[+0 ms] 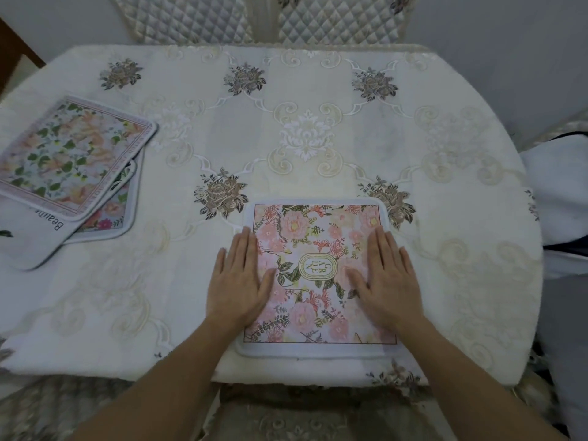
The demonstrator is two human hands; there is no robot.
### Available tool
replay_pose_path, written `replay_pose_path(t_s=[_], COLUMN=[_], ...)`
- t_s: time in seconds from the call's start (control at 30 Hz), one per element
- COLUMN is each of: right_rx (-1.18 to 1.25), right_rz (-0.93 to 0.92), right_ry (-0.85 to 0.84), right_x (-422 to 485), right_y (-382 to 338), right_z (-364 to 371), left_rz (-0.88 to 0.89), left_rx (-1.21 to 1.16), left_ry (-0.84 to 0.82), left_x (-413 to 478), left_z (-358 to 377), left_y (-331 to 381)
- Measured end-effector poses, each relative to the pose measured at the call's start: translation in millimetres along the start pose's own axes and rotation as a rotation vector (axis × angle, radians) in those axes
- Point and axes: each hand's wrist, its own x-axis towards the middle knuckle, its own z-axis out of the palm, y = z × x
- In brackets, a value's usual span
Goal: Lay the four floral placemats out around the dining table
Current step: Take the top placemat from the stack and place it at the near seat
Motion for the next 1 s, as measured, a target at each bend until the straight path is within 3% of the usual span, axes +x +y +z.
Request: replay_pose_path(t_s=[0.23, 0.43, 0.77, 1.0], right_rx=[-0.008, 0.044, 0.154, 0.155], right_rz=[-0.008, -0.001, -0.02, -0.038], right_ry=[-0.025, 0.18, 0.302, 0.246], right_x=[0, -12, -37, -80], right_y=[28, 21, -46, -100], right_z=[-11, -37, -91, -92], left_rz=[0.007, -0.009, 0.131, 0.201], left_rx=[0.018, 0.011, -0.026, -0.003], left_ry=[-0.016, 0.088, 0.345, 0.374], left_x=[-3, -24, -48, -79], left_z=[-9, -32, -95, -105], left_y=[-6, -7, 17, 2])
